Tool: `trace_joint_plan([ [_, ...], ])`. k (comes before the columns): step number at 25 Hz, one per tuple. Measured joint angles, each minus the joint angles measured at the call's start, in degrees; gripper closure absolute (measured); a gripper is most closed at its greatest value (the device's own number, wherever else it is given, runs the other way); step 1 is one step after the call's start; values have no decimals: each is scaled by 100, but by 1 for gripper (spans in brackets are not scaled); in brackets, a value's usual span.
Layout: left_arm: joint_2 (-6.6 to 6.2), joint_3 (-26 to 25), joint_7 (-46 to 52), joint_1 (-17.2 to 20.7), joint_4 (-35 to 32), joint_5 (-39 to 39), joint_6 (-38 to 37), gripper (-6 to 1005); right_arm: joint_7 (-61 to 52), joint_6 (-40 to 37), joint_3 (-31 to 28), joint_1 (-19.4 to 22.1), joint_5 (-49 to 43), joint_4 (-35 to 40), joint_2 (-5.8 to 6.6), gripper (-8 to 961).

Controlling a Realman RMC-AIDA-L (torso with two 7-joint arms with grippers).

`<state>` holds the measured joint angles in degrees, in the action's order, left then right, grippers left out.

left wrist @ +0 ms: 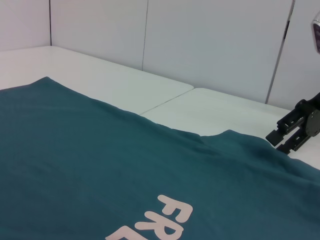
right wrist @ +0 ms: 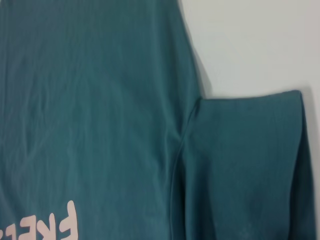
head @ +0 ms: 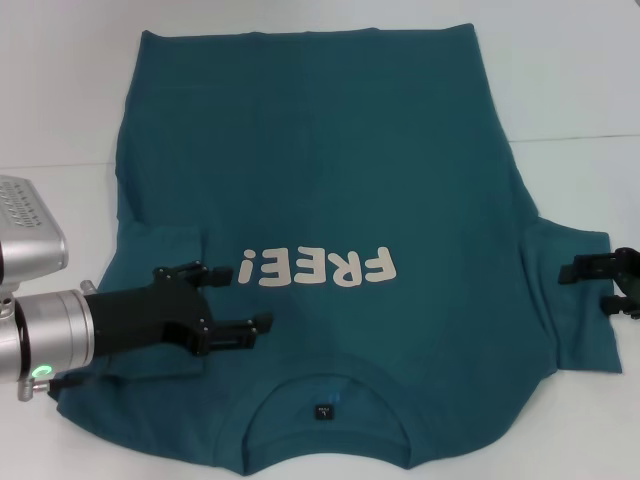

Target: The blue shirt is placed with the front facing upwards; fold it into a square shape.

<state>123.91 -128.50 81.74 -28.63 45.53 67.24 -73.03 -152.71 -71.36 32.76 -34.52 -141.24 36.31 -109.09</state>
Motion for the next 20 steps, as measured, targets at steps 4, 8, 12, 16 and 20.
trace_joint_plan([
  [4,1,0,1,-28,-38,0,0,112,5,11,-3,27,16,0,9,92],
  [8,1,0,0,-53,-70,0,6,112,12,44,-6,50,17,-5,11,218],
  [12,1,1,1,-55,-71,0,8,112,11,37,-7,72,15,-5,11,327],
  [16,1,0,1,-55,-71,0,9,112,13,13,-7,114,15,38,11,456],
  [20,1,0,1,-55,-71,0,9,112,32,-48,8,127,12,77,34,609],
])
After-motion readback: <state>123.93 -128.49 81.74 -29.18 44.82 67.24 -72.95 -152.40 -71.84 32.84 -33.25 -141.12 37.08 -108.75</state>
